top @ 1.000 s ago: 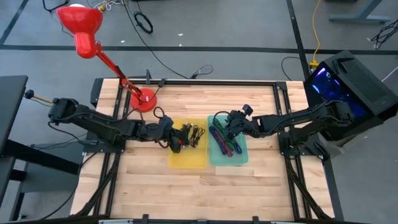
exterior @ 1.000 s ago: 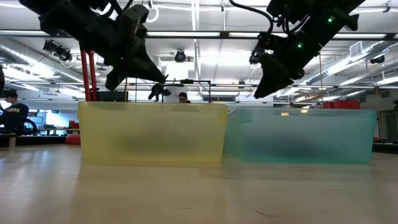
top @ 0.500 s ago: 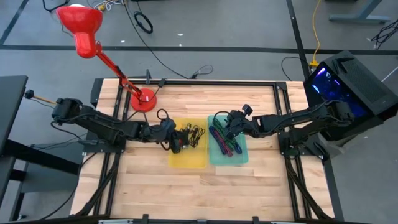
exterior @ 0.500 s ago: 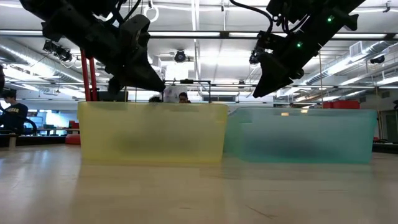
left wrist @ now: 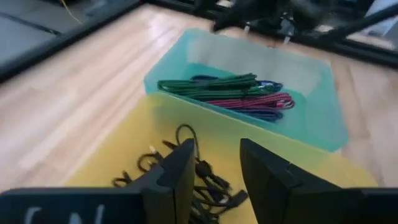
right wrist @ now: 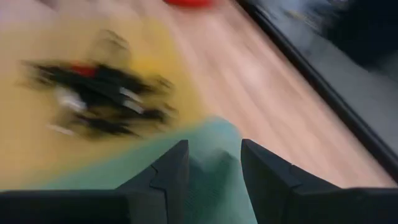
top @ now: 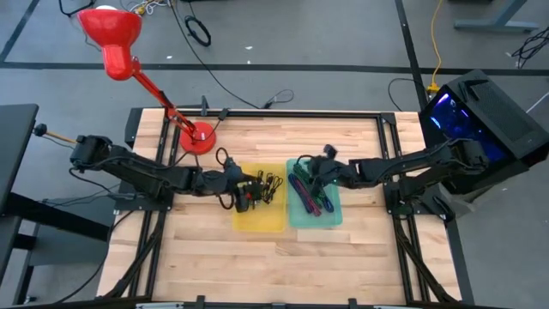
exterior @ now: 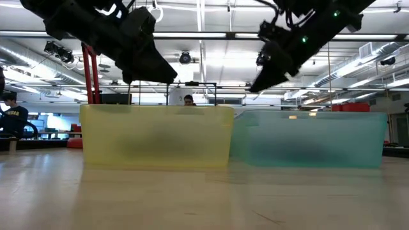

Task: Pick & Place USB Port
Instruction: Return to Home Position

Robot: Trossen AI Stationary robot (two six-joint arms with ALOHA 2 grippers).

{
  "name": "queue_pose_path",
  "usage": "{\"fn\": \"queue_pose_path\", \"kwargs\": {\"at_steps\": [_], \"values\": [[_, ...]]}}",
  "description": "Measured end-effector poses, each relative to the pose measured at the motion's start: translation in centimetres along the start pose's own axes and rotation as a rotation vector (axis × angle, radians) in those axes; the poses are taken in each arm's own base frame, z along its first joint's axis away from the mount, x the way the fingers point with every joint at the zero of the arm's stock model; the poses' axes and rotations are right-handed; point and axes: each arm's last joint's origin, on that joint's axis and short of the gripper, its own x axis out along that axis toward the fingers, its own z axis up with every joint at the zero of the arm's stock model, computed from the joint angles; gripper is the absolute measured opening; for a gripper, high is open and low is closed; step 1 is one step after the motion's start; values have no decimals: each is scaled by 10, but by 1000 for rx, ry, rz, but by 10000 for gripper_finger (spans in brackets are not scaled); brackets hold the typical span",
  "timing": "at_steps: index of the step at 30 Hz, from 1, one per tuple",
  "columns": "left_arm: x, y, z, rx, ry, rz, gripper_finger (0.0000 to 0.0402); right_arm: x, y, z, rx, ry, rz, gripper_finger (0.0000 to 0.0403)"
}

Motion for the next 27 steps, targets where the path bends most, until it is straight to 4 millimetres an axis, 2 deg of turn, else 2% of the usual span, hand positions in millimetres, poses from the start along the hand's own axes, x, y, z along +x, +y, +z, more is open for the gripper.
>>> {"fn": "queue_pose_path", "kwargs": {"at_steps": [3, 6, 10, 13, 18, 22, 27], "values": [[1, 3, 4, 23, -35, 25, 139, 0, 6, 10, -26, -108, 165, 151], [3, 7, 5, 26, -39, 43, 140, 3, 8, 5, -20, -229, 274, 151], [5, 11, 7, 35, -44, 59, 138, 6, -1, -18, 52, -401, 407, 151], [6, 15, 9, 28, -49, 73, 138, 4, -15, -41, 145, -457, 387, 151], [7, 18, 10, 36, -52, 76, 138, -19, -34, -64, 188, -601, 456, 151], [7, 18, 11, 35, -58, 74, 138, -32, -49, -85, 215, -642, 434, 151], [7, 18, 13, 34, -78, 71, 138, -45, -58, -105, 236, -687, 504, 151]]}}
